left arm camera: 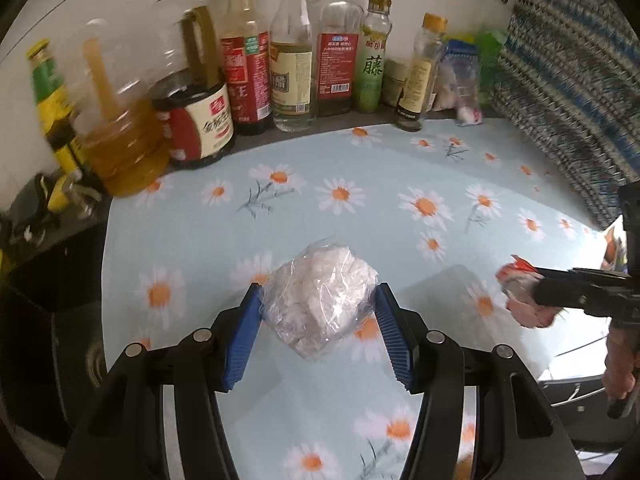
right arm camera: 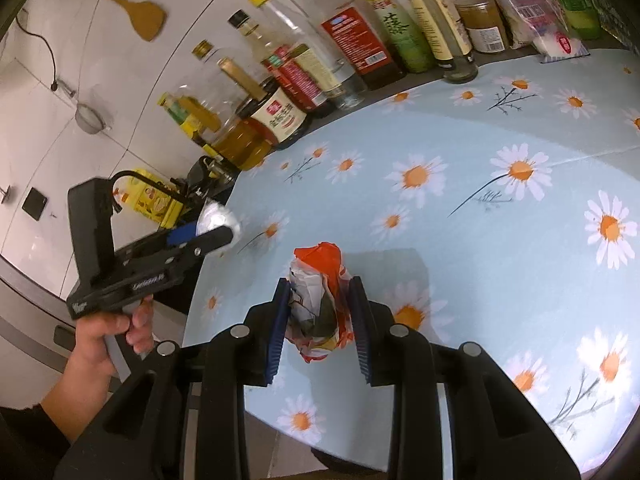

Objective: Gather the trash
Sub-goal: 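Lower the held wrapper and bag down toward the trash bin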

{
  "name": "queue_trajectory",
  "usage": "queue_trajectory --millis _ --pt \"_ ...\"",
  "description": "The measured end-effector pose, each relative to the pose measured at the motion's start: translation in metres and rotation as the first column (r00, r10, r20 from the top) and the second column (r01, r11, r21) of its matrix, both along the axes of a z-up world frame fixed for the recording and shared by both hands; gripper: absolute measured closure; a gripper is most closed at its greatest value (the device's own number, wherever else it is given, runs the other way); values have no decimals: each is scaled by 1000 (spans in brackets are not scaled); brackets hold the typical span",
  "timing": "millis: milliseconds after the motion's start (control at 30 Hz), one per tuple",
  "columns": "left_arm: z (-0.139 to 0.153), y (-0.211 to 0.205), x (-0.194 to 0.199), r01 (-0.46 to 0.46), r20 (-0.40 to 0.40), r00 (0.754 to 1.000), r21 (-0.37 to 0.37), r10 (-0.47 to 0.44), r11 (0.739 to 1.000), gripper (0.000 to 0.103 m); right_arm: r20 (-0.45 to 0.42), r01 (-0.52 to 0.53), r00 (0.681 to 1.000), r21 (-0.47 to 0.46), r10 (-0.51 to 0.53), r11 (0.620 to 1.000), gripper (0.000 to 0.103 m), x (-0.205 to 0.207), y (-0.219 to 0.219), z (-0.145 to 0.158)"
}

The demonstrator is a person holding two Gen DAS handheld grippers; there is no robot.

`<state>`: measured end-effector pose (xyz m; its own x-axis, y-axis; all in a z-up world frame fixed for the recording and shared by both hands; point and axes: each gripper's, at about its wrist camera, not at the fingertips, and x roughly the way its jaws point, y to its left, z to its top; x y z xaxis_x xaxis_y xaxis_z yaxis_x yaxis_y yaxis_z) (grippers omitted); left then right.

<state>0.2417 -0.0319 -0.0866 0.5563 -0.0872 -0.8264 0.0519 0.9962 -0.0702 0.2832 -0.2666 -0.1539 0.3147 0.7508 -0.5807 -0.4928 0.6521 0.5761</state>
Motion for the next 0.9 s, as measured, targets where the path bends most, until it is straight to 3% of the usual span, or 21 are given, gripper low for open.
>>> queue_trajectory --millis 333,900 --pt "-4 8 -84 -2 16 1000 -32 3 999 48 16 -53 998 -23 53 998 71 -57 36 0" --pt "-43 12 -182 -40 -74 997 -149 29 988 48 -32 -113 993 -58 112 992 71 -133 65 -29"
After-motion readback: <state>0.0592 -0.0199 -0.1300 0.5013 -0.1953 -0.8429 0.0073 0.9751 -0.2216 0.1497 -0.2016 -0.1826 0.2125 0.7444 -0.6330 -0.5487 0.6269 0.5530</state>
